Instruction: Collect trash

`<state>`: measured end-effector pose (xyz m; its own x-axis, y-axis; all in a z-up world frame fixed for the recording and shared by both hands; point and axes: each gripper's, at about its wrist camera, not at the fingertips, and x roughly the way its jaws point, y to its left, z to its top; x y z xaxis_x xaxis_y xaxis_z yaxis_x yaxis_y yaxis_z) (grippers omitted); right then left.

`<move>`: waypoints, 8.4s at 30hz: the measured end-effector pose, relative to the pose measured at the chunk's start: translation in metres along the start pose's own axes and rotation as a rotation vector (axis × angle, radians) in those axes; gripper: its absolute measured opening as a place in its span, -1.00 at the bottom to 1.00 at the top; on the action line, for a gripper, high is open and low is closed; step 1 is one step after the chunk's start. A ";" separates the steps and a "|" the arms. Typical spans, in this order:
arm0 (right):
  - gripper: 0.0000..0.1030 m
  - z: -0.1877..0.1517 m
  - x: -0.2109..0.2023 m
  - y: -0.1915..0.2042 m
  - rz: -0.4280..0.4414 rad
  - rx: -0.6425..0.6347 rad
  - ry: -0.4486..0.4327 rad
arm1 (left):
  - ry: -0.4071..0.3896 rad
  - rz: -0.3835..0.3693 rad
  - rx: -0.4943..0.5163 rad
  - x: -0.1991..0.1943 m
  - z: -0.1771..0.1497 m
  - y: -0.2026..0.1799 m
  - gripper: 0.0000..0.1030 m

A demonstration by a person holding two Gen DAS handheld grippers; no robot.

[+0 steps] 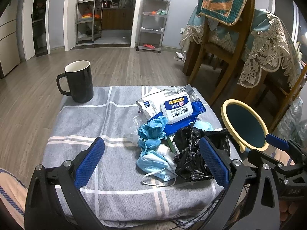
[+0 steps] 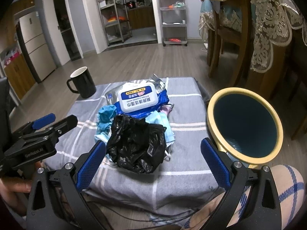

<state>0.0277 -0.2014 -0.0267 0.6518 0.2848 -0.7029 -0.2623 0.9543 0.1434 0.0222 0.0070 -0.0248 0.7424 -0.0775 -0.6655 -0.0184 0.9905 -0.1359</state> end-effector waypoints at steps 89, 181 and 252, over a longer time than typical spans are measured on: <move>-0.24 0.058 0.153 -0.063 0.262 0.211 0.492 | 0.251 -0.311 0.198 0.185 0.090 0.021 0.68; -0.38 -0.004 0.022 -0.247 0.002 0.779 -0.101 | 0.212 -0.399 0.217 0.151 0.059 -0.207 0.13; -0.48 0.013 0.103 0.059 0.302 -0.151 0.285 | 0.208 -0.153 -0.116 0.093 0.054 0.076 -0.47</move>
<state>0.0886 -0.1142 -0.0817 0.3126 0.4923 -0.8124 -0.5262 0.8018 0.2834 0.1259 0.0808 -0.0569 0.5889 -0.2589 -0.7656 -0.0020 0.9468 -0.3217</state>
